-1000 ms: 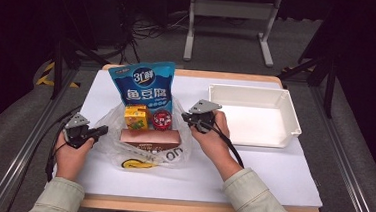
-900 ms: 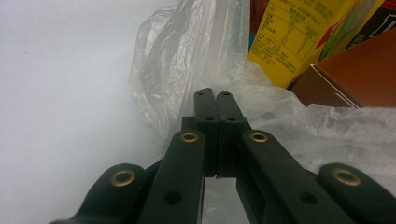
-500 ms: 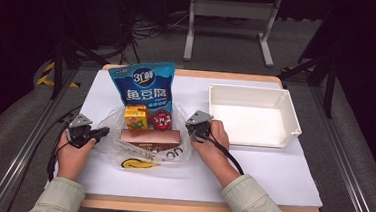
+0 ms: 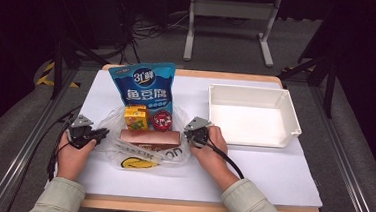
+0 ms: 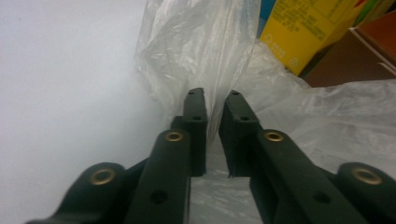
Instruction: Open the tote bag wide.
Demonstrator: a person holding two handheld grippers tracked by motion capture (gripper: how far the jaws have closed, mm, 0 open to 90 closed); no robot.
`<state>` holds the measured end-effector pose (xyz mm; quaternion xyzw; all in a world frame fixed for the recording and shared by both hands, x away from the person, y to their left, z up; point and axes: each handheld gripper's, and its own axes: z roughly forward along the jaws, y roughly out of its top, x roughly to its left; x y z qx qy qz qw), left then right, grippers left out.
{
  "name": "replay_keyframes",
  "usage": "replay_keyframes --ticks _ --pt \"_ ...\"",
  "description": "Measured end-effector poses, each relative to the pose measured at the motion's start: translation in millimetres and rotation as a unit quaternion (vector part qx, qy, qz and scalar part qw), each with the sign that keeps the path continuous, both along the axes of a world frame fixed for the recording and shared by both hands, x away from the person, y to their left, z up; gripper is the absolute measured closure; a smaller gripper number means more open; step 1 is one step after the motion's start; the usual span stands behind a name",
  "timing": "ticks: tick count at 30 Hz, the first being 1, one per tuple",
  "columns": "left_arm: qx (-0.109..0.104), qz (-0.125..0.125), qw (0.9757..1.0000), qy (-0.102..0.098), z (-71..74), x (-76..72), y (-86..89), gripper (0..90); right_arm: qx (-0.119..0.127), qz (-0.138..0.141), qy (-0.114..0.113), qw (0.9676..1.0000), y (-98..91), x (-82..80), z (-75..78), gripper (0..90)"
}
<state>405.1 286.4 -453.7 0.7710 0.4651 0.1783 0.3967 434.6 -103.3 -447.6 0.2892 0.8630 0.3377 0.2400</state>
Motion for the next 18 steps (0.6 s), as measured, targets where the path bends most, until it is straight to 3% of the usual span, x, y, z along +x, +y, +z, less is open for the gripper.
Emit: replay_keyframes --ticks 2,3,6,8,11,16,18 --pt "-0.002 0.003 1.0 -0.007 2.2 -1.9 -0.6 64.8 0.003 -0.002 0.0 1.0 -1.2 0.0 1.0 81.2" --pt "-0.009 0.005 0.9996 -0.028 7.5 -5.8 -1.4 60.7 0.005 -0.001 0.0 1.0 -1.8 0.0 1.4 80.3" --pt "-0.016 0.002 0.9988 -0.045 13.1 -9.1 -0.9 54.1 0.006 0.0 -0.004 1.0 -2.2 0.3 2.0 77.9" --pt "-0.027 0.001 0.9978 -0.061 17.9 -11.4 0.3 43.7 0.008 -0.001 -0.01 0.9999 -2.3 0.3 2.7 75.0" --pt "-0.058 -0.012 0.9954 -0.075 26.1 -15.4 1.6 39.0 0.01 0.001 -0.011 0.9999 -2.2 0.1 2.8 74.0" --pt "-0.072 -0.041 0.992 -0.095 41.9 -25.3 -1.5 38.5 0.013 0.004 -0.014 0.9998 -1.7 -0.1 3.1 71.9" --pt "-0.079 -0.056 0.9908 -0.094 44.9 -30.0 -4.6 38.5 0.014 0.004 -0.016 0.9998 -1.4 -0.4 3.3 70.1"
